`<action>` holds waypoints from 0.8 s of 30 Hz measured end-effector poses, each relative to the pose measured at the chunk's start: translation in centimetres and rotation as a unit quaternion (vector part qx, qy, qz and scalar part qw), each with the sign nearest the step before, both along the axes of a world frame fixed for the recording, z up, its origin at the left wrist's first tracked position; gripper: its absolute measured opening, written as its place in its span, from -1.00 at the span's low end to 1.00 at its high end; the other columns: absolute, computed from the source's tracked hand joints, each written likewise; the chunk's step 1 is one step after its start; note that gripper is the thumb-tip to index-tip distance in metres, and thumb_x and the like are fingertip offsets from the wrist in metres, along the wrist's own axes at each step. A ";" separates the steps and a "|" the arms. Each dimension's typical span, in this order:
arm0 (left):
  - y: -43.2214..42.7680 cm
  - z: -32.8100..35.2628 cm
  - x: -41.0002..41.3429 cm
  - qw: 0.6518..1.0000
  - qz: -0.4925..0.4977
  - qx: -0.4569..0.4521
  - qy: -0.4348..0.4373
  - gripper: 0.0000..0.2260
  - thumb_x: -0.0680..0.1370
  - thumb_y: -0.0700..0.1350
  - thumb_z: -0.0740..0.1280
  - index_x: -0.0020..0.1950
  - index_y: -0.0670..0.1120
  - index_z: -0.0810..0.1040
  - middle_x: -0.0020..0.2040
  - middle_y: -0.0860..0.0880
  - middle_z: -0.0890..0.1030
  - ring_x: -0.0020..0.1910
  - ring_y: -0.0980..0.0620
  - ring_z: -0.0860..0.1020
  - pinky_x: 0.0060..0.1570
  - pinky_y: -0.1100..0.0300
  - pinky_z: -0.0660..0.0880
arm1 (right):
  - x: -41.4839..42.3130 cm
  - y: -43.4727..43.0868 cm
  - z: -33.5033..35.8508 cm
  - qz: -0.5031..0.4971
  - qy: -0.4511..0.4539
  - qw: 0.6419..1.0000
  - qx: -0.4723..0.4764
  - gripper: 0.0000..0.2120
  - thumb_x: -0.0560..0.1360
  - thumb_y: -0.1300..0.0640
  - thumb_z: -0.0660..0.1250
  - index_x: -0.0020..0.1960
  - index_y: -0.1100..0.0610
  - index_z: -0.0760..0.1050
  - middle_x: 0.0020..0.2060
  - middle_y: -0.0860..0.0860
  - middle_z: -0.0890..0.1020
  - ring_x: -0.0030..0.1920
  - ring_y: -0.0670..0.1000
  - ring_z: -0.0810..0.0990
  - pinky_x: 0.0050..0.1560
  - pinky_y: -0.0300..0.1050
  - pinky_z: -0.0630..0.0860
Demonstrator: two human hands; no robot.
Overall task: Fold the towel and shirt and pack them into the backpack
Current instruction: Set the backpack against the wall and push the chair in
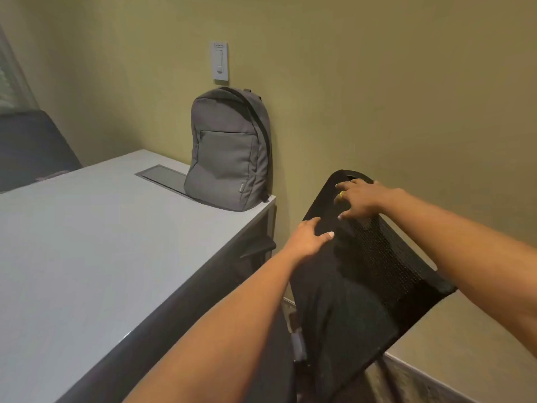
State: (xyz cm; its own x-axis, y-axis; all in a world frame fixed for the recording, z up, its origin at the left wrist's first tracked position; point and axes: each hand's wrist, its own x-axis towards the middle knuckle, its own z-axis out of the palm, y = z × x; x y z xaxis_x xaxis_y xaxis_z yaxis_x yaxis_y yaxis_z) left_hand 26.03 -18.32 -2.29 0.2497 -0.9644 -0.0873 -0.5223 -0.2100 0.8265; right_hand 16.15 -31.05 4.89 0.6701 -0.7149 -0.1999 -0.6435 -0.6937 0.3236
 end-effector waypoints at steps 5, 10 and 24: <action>-5.1 -0.1 -7.4 0.997 0.071 0.003 0.030 -0.43 0.57 0.08 0.21 0.50 -0.09 0.13 0.51 -0.14 0.18 0.48 -0.11 0.19 0.42 0.01 0.18 | -4.6 -5.2 -1.0 0.094 -0.004 0.995 0.026 -0.54 0.53 -0.17 0.19 0.39 -0.10 0.31 0.52 -0.08 0.01 0.52 0.07 -0.08 0.38 0.34 0.06; -6.6 0.0 -13.5 0.985 0.154 0.009 0.076 -0.43 0.56 0.15 0.19 0.48 -0.08 0.18 0.48 -0.14 0.24 0.45 -0.11 0.25 0.38 0.02 0.22 | -8.2 -8.0 -2.7 0.152 -0.016 0.986 0.063 -0.56 0.53 -0.22 0.14 0.36 -0.13 0.34 0.52 -0.07 0.05 0.52 0.08 -0.09 0.38 0.43 -0.06; -3.3 -0.8 -19.0 0.976 0.177 0.118 0.043 -0.32 0.46 0.19 0.29 0.48 -0.06 0.18 0.39 -0.10 0.38 0.33 -0.10 0.40 0.28 0.07 0.37 | -11.8 -6.8 -6.2 0.141 -0.205 0.958 0.143 -0.65 0.58 -0.12 0.09 0.31 -0.09 0.43 0.49 -0.04 0.19 0.52 0.03 -0.02 0.43 0.29 -0.15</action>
State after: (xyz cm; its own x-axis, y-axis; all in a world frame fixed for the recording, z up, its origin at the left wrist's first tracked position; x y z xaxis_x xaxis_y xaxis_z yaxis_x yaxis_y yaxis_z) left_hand 7.06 -21.65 -3.08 0.5449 -0.7701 -0.3317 -0.3135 -0.5540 0.7712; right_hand 4.37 -37.82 -1.33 0.8922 -0.4500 -0.0390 -0.4506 -0.8808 -0.1453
